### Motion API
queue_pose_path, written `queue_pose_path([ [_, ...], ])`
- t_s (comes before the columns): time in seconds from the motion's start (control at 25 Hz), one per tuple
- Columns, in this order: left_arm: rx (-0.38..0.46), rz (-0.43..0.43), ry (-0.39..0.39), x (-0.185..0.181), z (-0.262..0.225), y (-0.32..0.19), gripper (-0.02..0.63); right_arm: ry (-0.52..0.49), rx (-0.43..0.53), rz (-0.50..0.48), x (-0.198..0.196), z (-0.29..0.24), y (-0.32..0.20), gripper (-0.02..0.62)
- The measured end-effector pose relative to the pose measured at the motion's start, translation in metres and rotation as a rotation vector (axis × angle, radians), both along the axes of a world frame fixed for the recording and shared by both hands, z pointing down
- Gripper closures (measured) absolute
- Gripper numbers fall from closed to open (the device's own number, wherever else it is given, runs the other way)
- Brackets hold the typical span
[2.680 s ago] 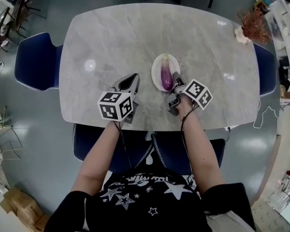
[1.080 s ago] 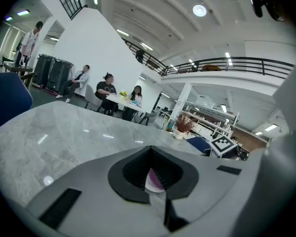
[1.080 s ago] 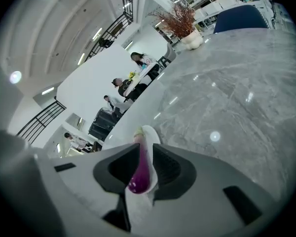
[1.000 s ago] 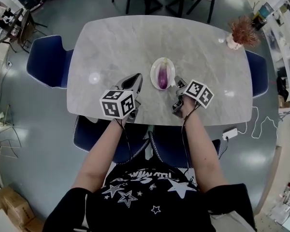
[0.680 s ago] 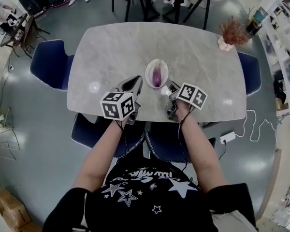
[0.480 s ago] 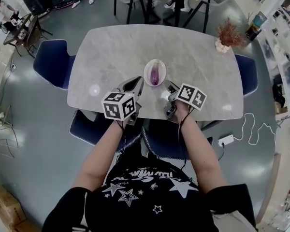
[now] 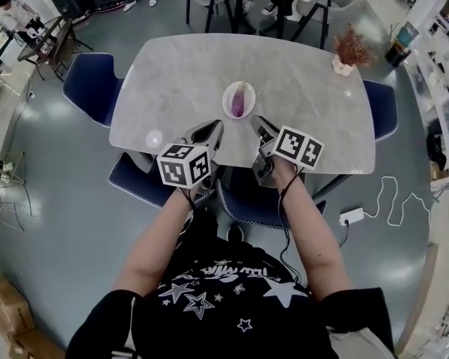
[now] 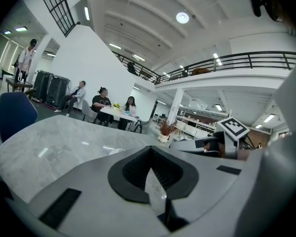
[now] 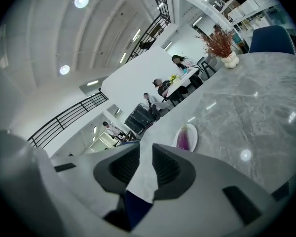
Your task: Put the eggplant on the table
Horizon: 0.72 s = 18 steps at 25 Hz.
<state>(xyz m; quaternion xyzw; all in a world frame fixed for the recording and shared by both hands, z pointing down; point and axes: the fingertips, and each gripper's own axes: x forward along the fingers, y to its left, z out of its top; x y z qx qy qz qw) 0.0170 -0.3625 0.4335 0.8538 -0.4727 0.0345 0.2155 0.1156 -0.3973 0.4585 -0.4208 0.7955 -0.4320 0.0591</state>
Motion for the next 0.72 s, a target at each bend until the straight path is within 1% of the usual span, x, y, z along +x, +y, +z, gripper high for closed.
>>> queue_pose_path([
  [0.16,0.007,0.013,-0.019,0.000,-0.005,0.015,0.598,-0.019,0.036,-0.004,-0.004,-0.016,0.014,0.511],
  [0.28,0.026,0.033,-0.025,-0.002,-0.013,0.022,0.599,0.002,0.058,0.022,-0.002,-0.022,0.025,0.512],
  [0.32,0.031,0.041,-0.026,-0.003,-0.015,0.025,0.599,0.019,0.066,0.037,0.001,-0.024,0.029,0.544],
  [0.36,0.035,0.050,-0.027,-0.004,-0.017,0.030,0.600,0.039,0.076,0.051,0.003,-0.025,0.034,0.558],
  [0.4,0.039,0.058,-0.026,-0.005,-0.018,0.035,0.598,0.057,0.084,0.062,0.005,-0.026,0.040,0.558],
  [0.48,0.043,0.074,-0.019,-0.008,-0.021,0.048,0.599,0.077,0.091,0.082,0.007,-0.027,0.054,0.558],
  [0.56,0.039,0.091,-0.011,-0.012,-0.021,0.065,0.598,0.074,0.087,0.106,0.007,-0.028,0.071,0.558],
  [0.72,0.029,0.118,-0.012,-0.033,-0.018,0.102,0.599,0.057,0.104,0.135,-0.012,-0.034,0.108,0.558],
])
